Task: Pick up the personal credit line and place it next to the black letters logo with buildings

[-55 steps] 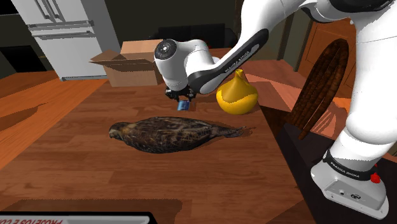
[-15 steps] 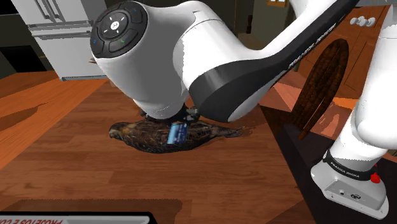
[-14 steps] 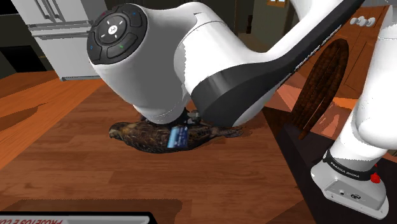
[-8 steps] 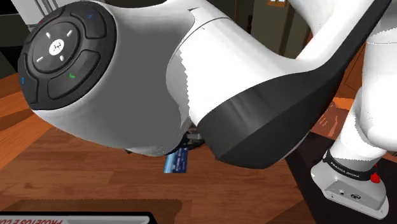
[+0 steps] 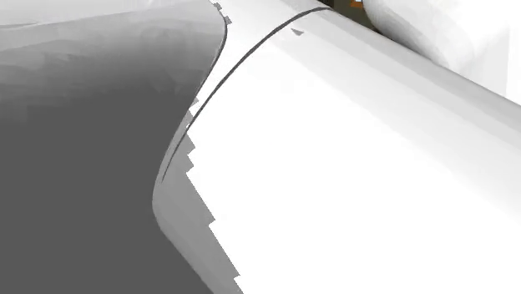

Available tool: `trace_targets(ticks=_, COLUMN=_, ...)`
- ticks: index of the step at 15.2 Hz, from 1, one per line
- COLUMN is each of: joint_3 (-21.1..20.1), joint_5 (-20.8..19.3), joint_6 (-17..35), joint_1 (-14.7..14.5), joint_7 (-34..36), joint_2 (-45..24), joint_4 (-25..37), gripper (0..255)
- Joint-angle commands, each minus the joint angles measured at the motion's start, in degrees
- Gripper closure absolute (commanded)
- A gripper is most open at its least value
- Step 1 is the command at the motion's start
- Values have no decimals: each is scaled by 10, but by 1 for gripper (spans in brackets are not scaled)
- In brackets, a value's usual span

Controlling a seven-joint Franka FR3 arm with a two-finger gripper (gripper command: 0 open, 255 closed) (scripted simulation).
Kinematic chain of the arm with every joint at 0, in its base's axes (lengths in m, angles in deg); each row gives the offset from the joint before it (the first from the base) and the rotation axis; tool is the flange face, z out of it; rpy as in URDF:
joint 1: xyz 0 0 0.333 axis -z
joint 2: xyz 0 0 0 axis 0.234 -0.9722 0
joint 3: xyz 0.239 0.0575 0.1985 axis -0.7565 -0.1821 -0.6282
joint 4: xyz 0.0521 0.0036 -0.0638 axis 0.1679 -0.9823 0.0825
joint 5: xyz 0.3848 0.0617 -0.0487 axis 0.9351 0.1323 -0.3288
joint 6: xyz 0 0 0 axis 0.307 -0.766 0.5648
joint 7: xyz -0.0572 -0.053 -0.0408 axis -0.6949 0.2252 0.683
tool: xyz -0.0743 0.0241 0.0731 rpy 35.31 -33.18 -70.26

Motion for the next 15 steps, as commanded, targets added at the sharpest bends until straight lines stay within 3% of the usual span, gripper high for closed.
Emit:
trace_targets(ticks=1, joint_3=4, joint_5=-5, joint_6=-5, joint_1=-22, joint_7=18, joint_2=-16, joint_4=7, gripper=255)
trace_targets(ticks=15, joint_3=23, joint_5=-32, joint_6=61, joint_1=-22, joint_7=68, joint_2=-55, joint_4=-52, gripper=255)
